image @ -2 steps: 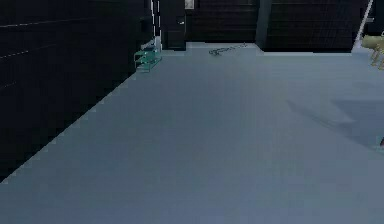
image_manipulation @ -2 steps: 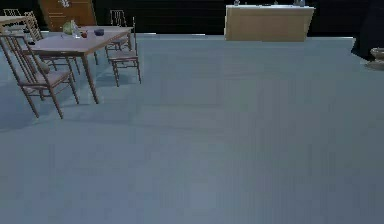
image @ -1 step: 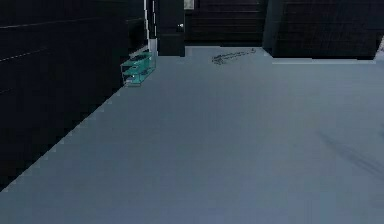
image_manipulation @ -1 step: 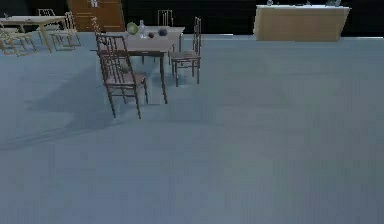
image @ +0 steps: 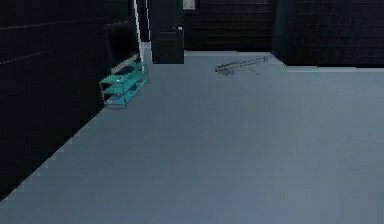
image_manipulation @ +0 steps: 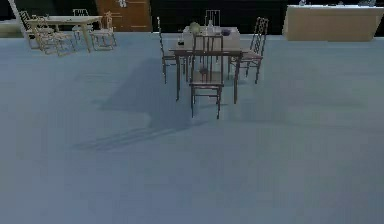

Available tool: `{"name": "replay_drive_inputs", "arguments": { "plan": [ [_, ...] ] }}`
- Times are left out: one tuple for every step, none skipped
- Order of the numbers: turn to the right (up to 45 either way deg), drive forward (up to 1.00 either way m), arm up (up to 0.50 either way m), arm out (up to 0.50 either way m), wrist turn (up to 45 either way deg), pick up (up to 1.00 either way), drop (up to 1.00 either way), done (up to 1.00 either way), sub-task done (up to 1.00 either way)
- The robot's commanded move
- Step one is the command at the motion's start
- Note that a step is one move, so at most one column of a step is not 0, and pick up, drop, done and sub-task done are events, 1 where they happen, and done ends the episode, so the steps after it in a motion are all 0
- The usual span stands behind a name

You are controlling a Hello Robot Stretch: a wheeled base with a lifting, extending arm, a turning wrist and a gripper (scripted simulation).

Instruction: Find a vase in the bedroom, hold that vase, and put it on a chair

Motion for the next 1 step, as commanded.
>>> {"name": "replay_drive_inputs", "arguments": {
  "plan": [
    [0.0,1.00,0.00,0.00,0.0,0.00,0.00,0.00,0.00]
  ]
}}
